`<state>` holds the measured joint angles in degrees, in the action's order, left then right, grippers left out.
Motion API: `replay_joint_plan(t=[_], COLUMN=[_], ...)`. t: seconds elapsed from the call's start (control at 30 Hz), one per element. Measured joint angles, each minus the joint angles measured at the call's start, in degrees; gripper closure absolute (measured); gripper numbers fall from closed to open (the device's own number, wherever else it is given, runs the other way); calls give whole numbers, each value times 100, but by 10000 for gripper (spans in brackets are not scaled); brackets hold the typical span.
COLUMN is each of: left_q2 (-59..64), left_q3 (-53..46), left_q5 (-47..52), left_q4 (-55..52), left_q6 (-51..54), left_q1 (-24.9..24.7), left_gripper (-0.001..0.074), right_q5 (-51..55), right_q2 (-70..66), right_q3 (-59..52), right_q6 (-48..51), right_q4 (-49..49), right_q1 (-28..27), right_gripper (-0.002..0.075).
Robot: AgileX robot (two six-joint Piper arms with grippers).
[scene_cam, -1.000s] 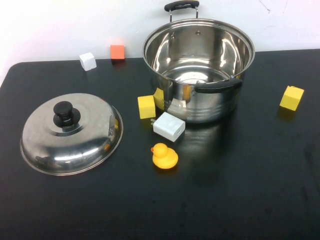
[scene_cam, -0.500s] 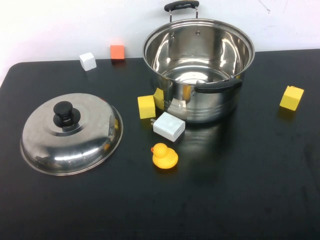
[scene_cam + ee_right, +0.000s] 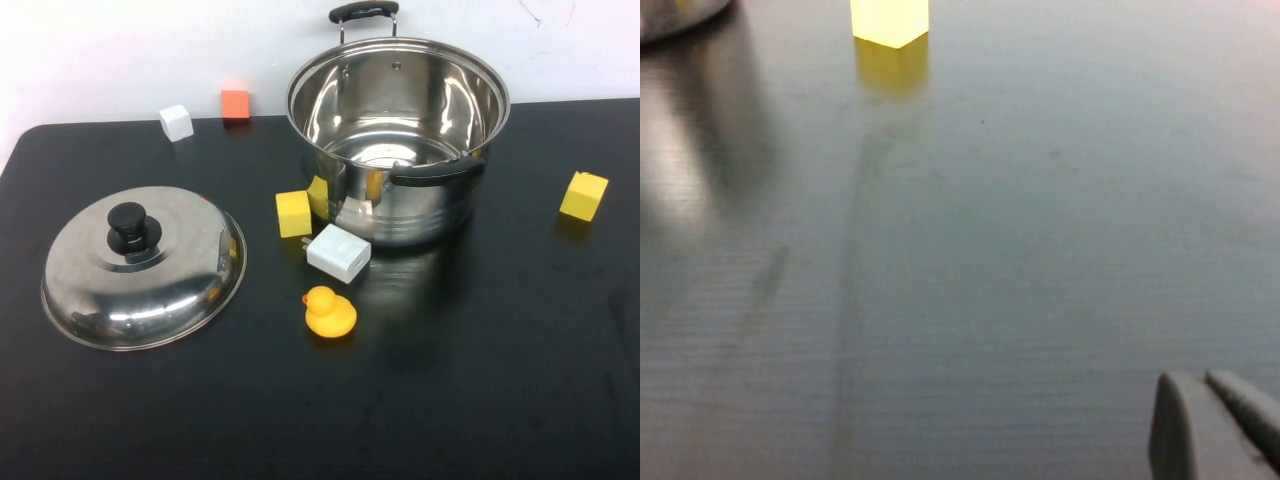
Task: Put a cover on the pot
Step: Pick up the pot lid
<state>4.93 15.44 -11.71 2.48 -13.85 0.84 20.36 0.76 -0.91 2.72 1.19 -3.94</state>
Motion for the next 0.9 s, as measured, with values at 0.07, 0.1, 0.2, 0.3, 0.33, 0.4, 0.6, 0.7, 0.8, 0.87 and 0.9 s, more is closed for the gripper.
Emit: replay_joint_plan(t=[0.07, 0.1, 0.2, 0.3, 0.33, 0.4, 0.6, 0.7, 0.8, 0.87, 0.9], left_q2=[472, 741, 1560, 2448, 2764, 3407, 4924, 5522, 6048, 6344, 6454], left_q3=[330, 427, 614, 634, 634, 634, 712, 904, 1132, 1306, 1381], left_q5=[2, -46, -450, -1275, -1615, -2254, -3317, -3418, -3418, -3319, -3267], left_q4=[-9, -13, -22, -92, -173, -486, -1693, -2121, -2663, -3050, -3152], left_q6=[9, 9, -63, -367, -465, -580, -1044, -1325, -1406, -1417, -1425], left_q1=[0, 0, 0, 0, 0, 0, 0, 0, 0, 0, 0], left_gripper=[736, 736, 736, 736, 736, 736, 736, 715, 626, 513, 460], right_q5=[0, 0, 0, 0, 0, 0, 0, 0, 0, 0, 0], right_q2=[0, 0, 0, 0, 0, 0, 0, 0, 0, 0, 0], right_q3=[0, 0, 0, 0, 0, 0, 0, 0, 0, 0, 0], right_q6=[0, 0, 0, 0, 0, 0, 0, 0, 0, 0, 0], right_q4=[0, 0, 0, 0, 0, 0, 0, 0, 0, 0, 0], right_q1=[0, 0, 0, 0, 0, 0, 0, 0, 0, 0, 0], right_gripper=[728, 728, 728, 728, 728, 728, 728, 728, 728, 728, 728])
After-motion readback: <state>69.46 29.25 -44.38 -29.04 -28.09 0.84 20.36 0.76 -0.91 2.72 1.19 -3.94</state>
